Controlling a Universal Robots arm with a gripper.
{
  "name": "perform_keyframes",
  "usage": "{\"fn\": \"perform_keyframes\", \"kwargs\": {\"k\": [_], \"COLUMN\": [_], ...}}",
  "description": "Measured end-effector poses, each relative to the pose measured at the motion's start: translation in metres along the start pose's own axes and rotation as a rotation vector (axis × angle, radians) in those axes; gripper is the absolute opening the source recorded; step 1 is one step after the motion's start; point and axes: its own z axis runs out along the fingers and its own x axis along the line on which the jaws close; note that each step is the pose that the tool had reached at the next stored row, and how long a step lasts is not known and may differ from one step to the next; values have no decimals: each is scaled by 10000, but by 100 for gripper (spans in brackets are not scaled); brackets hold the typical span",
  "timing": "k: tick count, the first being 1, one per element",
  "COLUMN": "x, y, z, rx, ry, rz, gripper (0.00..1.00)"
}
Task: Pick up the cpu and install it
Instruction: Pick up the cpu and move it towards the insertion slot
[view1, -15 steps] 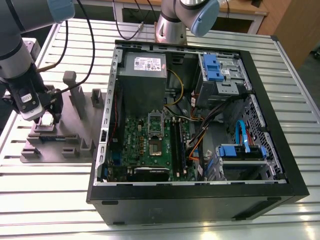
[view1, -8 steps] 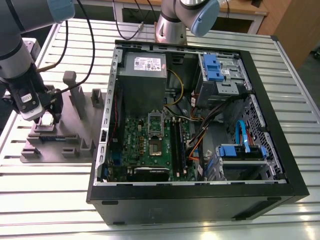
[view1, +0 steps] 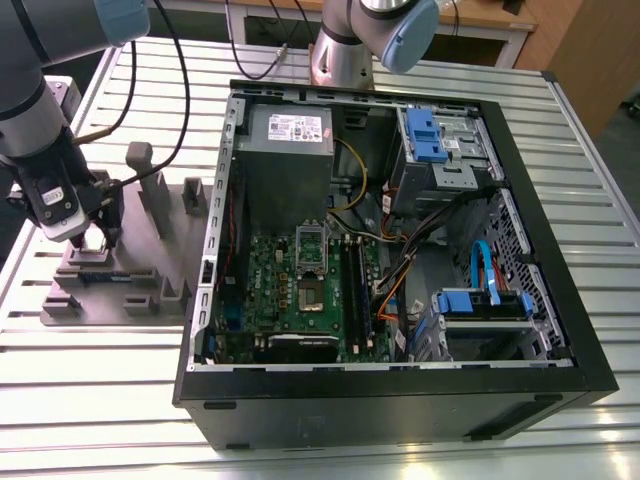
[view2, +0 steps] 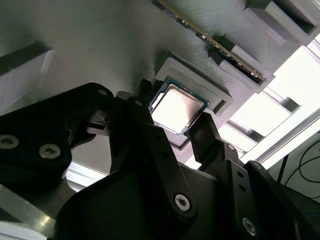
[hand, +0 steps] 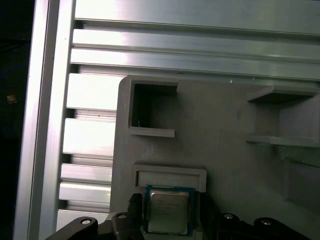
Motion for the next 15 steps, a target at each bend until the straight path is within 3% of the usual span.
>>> {"fn": "perform_keyframes", "kwargs": {"k": [10,15], "x": [21,28], "y": [2,5], "z": [-3,-23], "rx": [0,0], "ry": [-2,-31], "rz": [0,-1], "gripper": [58,58]}}
